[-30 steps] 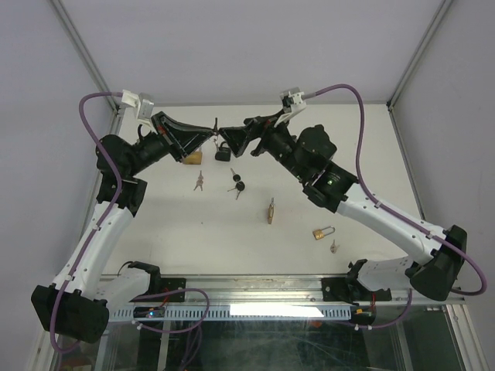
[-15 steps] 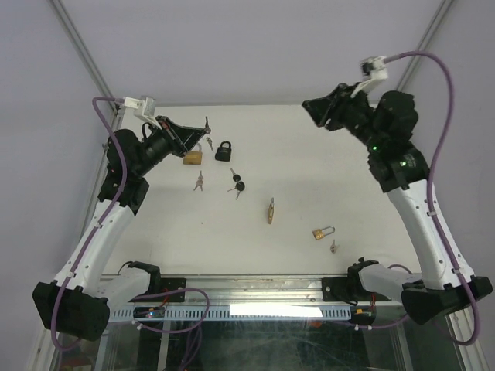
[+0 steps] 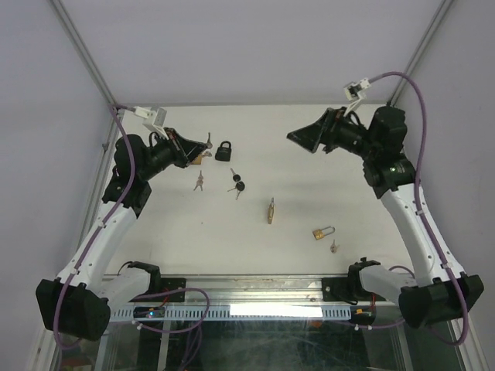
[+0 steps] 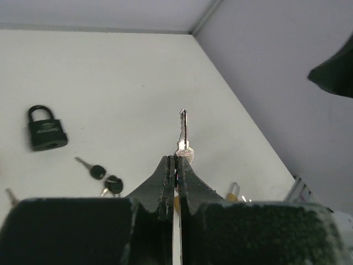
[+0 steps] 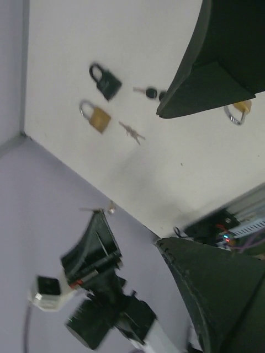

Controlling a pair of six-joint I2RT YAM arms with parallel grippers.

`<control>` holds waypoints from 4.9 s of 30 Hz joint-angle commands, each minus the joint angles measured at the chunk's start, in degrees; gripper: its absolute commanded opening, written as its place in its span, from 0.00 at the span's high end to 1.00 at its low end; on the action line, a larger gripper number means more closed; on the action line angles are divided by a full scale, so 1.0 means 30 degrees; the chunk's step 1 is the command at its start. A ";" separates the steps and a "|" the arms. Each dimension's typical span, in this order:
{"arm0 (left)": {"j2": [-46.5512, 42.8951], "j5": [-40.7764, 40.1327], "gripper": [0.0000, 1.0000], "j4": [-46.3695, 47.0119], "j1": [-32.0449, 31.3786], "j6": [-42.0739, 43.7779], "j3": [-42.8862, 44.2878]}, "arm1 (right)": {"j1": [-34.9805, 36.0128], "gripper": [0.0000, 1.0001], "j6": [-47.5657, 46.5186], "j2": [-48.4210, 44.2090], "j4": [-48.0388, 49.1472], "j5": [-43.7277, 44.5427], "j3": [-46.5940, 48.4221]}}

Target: Unlock with the key

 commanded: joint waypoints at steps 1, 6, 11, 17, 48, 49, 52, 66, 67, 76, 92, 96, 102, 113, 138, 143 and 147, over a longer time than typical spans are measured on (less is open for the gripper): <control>-0.0962 0.3052 1.00 0.4002 -0.1619 -0.0366 0.1142 | 0.5321 0.12 0.1744 -0.1499 0.8199 -0.2151 -0.1782; -0.0886 0.3749 1.00 0.6007 -0.3052 -0.1125 0.1936 | 1.0864 0.13 0.1744 0.1261 1.0496 -0.1889 -0.0298; -0.0980 0.4501 1.00 0.6903 -0.3187 -0.0913 0.2520 | 1.1401 0.13 0.1744 0.2453 1.0835 -0.1889 0.0760; -0.1118 0.4859 1.00 0.7245 -0.3347 -0.0603 0.2376 | 1.1401 0.13 0.1744 0.2514 0.8696 -0.1889 0.1193; -0.1222 0.4529 1.00 0.6540 -0.3974 -0.0087 0.2294 | 1.0582 0.61 -0.3393 0.3340 0.8777 0.0376 0.2653; -0.1260 0.4569 1.00 0.6540 -0.4006 -0.0082 0.2249 | 1.0581 0.61 -0.3393 0.3450 0.8779 0.0376 0.2736; -0.1269 0.4649 1.00 0.6546 -0.4091 -0.0130 0.2218 | 1.0604 0.61 -0.3393 0.3772 0.8891 0.0376 0.3021; -0.1357 0.4499 1.00 0.6742 -0.4153 -0.0111 0.2093 | 1.0552 1.00 -0.2511 0.3419 0.8452 -0.0790 0.2701; -0.1331 0.4544 1.00 0.6719 -0.4153 -0.0096 0.2096 | 1.0551 1.00 -0.2499 0.3449 0.8486 -0.0940 0.2746; -0.1786 0.7359 0.30 0.4505 -0.4125 0.4320 0.2464 | 0.9872 1.00 -0.3731 0.2724 0.6334 -0.3435 0.2855; -0.5131 0.8935 0.37 -0.3237 -0.4157 4.4490 0.0389 | 1.1093 1.00 -0.1910 0.5565 -0.4461 -0.2032 0.5883; -0.5728 1.1147 0.39 0.0780 -0.4153 4.6627 -0.2226 | 1.1774 1.00 -0.0789 0.6433 -0.3362 -0.2338 0.6061; -0.5404 1.1166 0.58 -0.1258 -0.4168 4.8761 -0.2199 | 1.2144 1.00 -0.0469 0.6686 -0.2896 -0.2407 0.6119; -0.4969 1.0967 0.67 -0.3852 -0.4153 5.0493 -0.1725 | 1.2339 1.00 -0.0467 0.7113 -0.2689 -0.2444 0.6646; -0.4040 0.4675 1.00 -1.4663 -0.4187 4.5699 0.2705 | 1.0964 0.22 -0.4506 0.3884 -0.4195 0.3646 0.5580; -0.0108 0.0059 1.00 -2.3485 -0.4185 3.9301 0.6796 | 1.0962 0.17 -0.5243 -0.0753 0.3348 0.6309 -0.0631; 0.3196 0.0653 1.00 -2.6732 -0.4183 3.2861 0.9656 | 1.1015 0.15 -0.6105 -0.2170 0.7570 0.6337 -0.3727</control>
